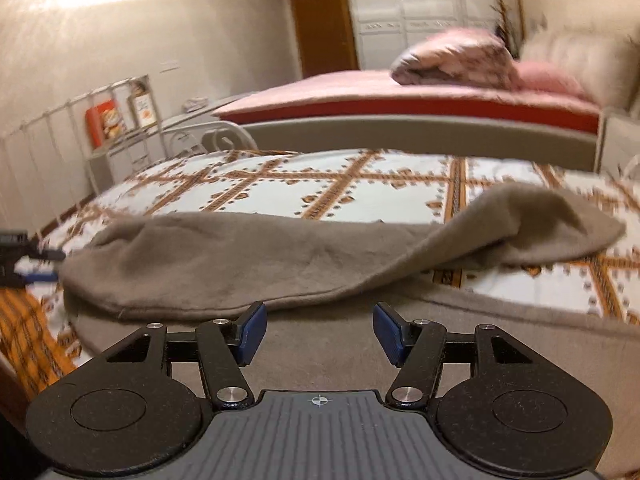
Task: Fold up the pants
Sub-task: 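Lift the waistband with both grippers and fold it over toward the leg cuffs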
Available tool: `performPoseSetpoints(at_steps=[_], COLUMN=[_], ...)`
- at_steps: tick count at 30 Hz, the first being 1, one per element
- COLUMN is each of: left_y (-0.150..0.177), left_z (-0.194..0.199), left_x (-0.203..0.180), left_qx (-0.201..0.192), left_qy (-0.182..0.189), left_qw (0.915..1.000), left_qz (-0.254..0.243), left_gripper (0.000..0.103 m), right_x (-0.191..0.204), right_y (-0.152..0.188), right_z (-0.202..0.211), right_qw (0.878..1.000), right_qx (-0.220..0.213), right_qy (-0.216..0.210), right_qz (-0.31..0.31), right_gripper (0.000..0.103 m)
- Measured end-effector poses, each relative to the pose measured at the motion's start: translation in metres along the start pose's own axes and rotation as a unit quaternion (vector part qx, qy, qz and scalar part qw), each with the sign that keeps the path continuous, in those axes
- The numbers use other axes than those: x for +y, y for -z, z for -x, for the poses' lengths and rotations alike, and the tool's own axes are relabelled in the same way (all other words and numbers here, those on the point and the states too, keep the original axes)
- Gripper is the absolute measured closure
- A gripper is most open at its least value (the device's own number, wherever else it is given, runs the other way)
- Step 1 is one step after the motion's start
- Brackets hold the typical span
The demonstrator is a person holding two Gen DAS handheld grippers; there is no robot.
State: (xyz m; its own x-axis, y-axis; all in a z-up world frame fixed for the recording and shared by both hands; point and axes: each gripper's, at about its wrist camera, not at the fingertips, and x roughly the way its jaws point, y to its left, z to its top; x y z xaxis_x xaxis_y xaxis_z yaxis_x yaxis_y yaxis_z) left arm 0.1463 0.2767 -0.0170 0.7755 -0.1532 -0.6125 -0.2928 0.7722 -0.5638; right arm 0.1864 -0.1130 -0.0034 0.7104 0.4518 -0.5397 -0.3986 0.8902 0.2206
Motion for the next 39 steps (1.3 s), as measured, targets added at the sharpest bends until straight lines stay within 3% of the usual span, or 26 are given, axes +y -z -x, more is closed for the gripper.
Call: performPoseSetpoints(at_steps=[4,8,11,13,14,15,21,22,23,26,28,32,36,39], left_y=[-0.004,-0.011,-0.017,-0.02,-0.021,-0.023,-0.026,-0.024,-0.022,-0.015,-0.014,-0.013,-0.006,0.002], left_z=[-0.01,-0.021,-0.027,-0.033,-0.035,-0.038,-0.039,-0.035,-0.031,-0.019,-0.017,-0.023,-0.027,-0.045], left_x=[0.007,0.017,0.024,0.027,0.028,0.029,0.031,0.032,0.033,0.034,0.032,0.032,0.017,0.007], left_qx=[-0.004,-0.003,-0.006,-0.006,-0.006,-0.005,-0.002,0.002,0.003,0.001,-0.003,0.003,0.021,0.055], left_qy=[0.006,0.005,0.0,-0.01,-0.016,-0.019,-0.016,-0.013,-0.013,-0.014,-0.029,-0.017,0.027,0.024], left_qw=[0.9998,0.9994,0.999,0.999,0.9989,0.9988,0.9985,0.9982,0.9976,0.9962,0.9963,0.9953,0.9939,0.9922], left_qz=[0.02,0.034,0.045,0.044,0.044,0.044,0.052,0.059,0.067,0.086,0.081,0.095,0.105,0.109], left_gripper=[0.049,0.05,0.063,0.08,0.085,0.087,0.088,0.084,0.08,0.073,0.048,0.049,0.053,0.056], right_x=[-0.025,-0.059,-0.075,-0.084,-0.088,-0.092,-0.091,-0.09,-0.09,-0.087,-0.082,-0.072,-0.073,-0.074], right_y=[-0.006,-0.013,-0.021,-0.025,-0.026,-0.027,-0.029,-0.027,-0.026,-0.024,-0.021,-0.018,-0.011,-0.012], right_z=[-0.021,-0.056,-0.082,-0.096,-0.101,-0.106,-0.095,-0.091,-0.086,-0.075,-0.069,-0.067,-0.058,-0.06], right_qw=[0.996,0.975,0.96,0.953,0.95,0.948,0.958,0.957,0.958,0.966,0.969,0.969,0.967,0.967], right_qx=[0.015,0.026,0.036,0.044,0.047,0.05,0.051,0.052,0.051,0.043,0.042,0.039,0.029,0.031], right_qy=[-0.009,-0.032,-0.042,-0.037,-0.037,-0.043,-0.037,-0.037,-0.039,-0.033,-0.03,-0.033,-0.033,-0.036], right_qz=[-0.087,-0.218,-0.276,-0.297,-0.307,-0.313,-0.281,-0.281,-0.279,-0.253,-0.241,-0.24,-0.251,-0.252], right_gripper=[0.043,0.043,0.043,0.044,0.059,0.099,0.098,0.097,0.088,0.05,0.049,0.049,0.049,0.049])
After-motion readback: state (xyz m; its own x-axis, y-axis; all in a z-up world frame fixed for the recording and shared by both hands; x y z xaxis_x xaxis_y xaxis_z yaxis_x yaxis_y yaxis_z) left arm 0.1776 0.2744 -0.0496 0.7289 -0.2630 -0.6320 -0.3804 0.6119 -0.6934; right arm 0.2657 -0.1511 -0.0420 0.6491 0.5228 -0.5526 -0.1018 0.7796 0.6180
